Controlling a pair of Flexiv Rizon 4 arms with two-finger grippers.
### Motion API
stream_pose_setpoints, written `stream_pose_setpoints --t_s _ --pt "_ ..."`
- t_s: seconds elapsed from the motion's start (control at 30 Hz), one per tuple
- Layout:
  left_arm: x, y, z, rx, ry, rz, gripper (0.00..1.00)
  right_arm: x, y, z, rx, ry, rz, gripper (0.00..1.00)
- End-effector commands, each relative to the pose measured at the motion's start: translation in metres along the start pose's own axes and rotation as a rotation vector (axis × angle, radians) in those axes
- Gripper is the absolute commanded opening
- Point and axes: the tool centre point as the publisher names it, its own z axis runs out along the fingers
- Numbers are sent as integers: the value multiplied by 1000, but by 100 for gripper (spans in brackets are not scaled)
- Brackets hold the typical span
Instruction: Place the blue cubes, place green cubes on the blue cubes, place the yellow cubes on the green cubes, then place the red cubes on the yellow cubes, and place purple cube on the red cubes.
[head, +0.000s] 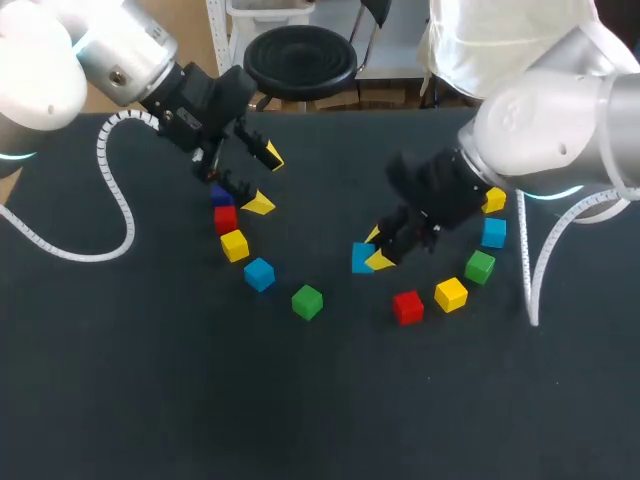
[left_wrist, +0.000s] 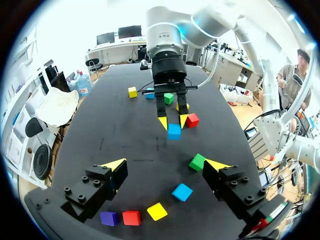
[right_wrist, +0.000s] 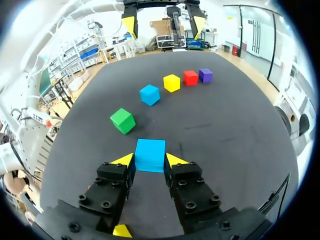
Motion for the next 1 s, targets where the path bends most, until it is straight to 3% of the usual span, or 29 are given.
stream_pose_setpoints --t_s 0.03,1.0 --pt "0 1 0 2 3 0 100 1 -10 -1 -15 4 -10 0" --pt "0 1 0 2 3 0 100 -5 -24 2 17 35 -18 0"
